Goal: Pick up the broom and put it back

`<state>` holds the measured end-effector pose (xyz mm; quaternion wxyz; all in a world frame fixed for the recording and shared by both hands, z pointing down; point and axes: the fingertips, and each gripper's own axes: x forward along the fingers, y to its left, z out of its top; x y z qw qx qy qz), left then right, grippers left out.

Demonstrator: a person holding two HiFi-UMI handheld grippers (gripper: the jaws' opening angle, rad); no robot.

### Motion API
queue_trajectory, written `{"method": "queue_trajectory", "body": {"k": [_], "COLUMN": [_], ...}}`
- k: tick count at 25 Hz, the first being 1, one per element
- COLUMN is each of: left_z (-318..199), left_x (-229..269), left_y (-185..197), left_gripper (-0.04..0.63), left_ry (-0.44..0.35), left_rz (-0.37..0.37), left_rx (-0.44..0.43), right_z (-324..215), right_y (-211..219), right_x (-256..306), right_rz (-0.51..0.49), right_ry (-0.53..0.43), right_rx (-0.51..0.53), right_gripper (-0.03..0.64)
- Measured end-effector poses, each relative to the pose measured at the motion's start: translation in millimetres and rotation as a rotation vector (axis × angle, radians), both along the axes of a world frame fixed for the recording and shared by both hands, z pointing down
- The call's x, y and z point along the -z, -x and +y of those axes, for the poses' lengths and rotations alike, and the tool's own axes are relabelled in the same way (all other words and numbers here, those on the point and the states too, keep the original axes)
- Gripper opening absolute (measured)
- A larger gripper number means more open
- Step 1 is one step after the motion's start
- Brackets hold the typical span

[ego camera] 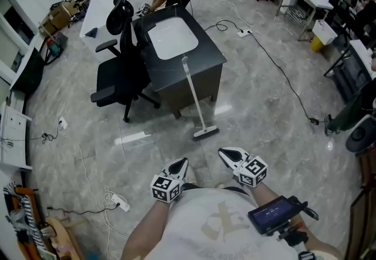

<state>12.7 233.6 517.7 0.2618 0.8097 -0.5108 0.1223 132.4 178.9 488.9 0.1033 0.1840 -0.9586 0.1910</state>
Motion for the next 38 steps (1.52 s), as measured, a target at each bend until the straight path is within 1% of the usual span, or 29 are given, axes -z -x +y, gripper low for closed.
{"method": "queue_trajectory", "body": {"k": [7, 13, 19, 28, 34, 38], "left_z": [-34.4, -51.6, -57.8, -54.6, -63.0, -74.3], "left_x": [1.4, 2.2, 3.7, -5.2, -6.0, -6.3], "left_y": [26.6, 48.6, 73.2, 107.6, 121.7, 135.7], "left_gripper": [0.012, 0.012, 0.012, 0.012, 0.012, 0.012], "left_ry": [-0.01, -0.012, -0.013, 0.004, 0.014, 0.017], "left_rz": [0.016, 0.036, 0.046, 0.046, 0.043, 0.034], "left_rx": [-0.073, -0.124, -0.14, -0.097, -0.068, -0.018], "right_z": [-23.6, -38.0, -43.4, -51.1, -67.7, -87.3], "right_y": [21.6, 38.6, 59.4, 92.9, 118.1, 133.4], "right_x": [-0.2, 4.3, 4.9, -3.8, -15.4, -20.1], "right_rz": [0.023, 0.04, 0.057, 0.078, 0.087, 0.088], "right_ry": [-0.001, -0.003, -0.001, 0.012, 0.035, 0.037], "right_rx": [-0.082, -0.148, -0.174, -0.136, -0.08, -0.032], "right_gripper": [0.017, 0.017, 0.017, 0.017, 0.017, 0.017]}}
